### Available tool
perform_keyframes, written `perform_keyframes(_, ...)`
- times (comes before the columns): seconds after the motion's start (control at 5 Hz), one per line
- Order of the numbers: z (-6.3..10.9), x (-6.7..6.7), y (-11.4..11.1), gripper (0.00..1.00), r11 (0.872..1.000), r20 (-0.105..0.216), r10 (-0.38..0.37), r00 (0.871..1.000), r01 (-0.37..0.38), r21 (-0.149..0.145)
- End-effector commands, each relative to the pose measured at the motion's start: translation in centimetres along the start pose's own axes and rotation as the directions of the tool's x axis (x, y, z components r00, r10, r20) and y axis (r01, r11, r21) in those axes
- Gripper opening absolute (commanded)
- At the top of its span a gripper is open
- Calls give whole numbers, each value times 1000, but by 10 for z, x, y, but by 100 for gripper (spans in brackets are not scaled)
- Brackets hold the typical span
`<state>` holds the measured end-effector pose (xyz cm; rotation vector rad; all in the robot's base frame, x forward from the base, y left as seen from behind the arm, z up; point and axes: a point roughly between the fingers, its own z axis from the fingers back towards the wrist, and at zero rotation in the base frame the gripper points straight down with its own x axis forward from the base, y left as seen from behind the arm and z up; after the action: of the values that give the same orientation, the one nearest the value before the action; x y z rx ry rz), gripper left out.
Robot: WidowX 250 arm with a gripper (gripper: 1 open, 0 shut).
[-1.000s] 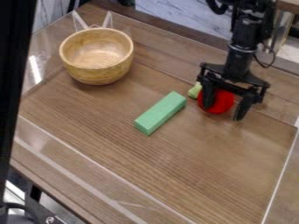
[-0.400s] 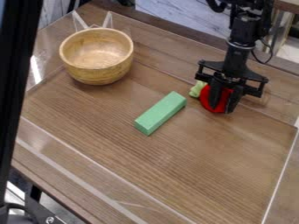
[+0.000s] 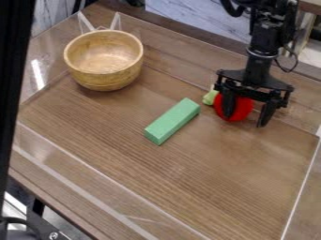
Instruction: Move the red fruit to the left
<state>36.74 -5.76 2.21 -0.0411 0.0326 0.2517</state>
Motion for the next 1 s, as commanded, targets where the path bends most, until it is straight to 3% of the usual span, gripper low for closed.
perform_keyframes(0.0, 3, 11, 26, 100, 999, 36, 32, 999, -32, 0)
perform_keyframes(0.2, 4, 9, 22, 100, 997, 44, 74, 996, -74, 7)
perform_keyframes(0.4, 5, 6, 17, 0, 994, 54, 107, 993, -107, 14)
perform_keyframes(0.6, 9, 3, 12, 0, 997, 73, 76, 994, -77, 21)
perform_keyframes(0.8, 15, -3, 5, 100, 998, 81, 49, 995, -51, 26)
